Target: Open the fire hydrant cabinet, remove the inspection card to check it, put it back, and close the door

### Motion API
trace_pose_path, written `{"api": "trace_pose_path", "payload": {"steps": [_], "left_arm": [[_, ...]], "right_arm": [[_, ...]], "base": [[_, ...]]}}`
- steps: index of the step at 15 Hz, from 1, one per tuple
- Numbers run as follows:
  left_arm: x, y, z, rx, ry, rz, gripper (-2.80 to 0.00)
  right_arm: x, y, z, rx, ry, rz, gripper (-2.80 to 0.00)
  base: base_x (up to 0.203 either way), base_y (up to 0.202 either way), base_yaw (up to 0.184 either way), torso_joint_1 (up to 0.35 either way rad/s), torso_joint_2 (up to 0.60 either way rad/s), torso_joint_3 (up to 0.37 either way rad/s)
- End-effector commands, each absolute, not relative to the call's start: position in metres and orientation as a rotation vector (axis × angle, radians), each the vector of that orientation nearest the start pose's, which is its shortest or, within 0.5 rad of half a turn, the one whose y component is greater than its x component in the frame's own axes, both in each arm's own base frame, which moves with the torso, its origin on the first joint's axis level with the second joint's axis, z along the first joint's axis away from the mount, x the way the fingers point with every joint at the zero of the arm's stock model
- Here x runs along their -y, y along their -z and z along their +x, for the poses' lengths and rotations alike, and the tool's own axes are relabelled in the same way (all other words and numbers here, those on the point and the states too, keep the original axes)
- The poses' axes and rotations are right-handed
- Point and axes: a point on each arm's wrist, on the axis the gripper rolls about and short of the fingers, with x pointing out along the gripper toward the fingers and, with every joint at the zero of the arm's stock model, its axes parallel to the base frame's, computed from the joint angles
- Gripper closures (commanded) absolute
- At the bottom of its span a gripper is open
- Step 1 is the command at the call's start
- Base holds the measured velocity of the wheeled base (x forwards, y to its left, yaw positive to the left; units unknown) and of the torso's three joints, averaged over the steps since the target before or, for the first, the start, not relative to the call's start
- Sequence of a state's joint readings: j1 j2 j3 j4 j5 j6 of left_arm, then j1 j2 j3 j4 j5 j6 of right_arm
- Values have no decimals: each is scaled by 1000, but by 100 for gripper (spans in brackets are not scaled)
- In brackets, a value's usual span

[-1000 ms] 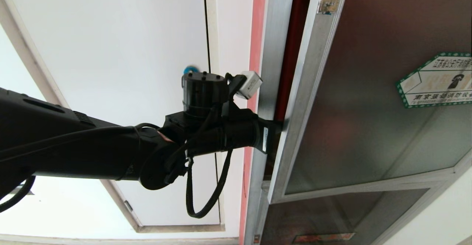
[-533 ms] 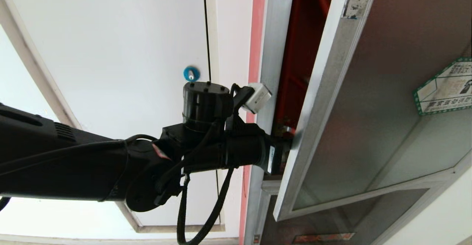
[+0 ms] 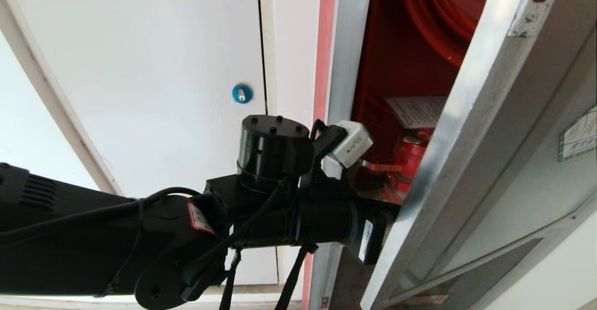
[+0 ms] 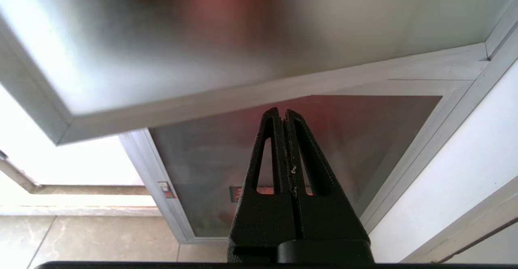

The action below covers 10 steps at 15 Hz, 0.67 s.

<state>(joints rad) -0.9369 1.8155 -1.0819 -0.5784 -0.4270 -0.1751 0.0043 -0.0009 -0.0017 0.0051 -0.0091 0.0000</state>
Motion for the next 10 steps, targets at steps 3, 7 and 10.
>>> {"api": "trace_pose_path", "payload": {"steps": [3, 7, 10], "left_arm": [[299, -213, 186, -297, 1394, -97, 0], [307, -212, 167, -315, 1454, -91, 0], [312, -212, 157, -351, 1520, -118, 0]], "right_arm": [[0, -76, -23, -3, 5, 4, 0], [0, -76, -23, -3, 8, 9, 0], [0, -75, -23, -3, 8, 9, 0]], "base": [[0, 0, 0, 0, 0, 0], [0, 0, 0, 0, 0, 0], [0, 0, 0, 0, 0, 0]]}}
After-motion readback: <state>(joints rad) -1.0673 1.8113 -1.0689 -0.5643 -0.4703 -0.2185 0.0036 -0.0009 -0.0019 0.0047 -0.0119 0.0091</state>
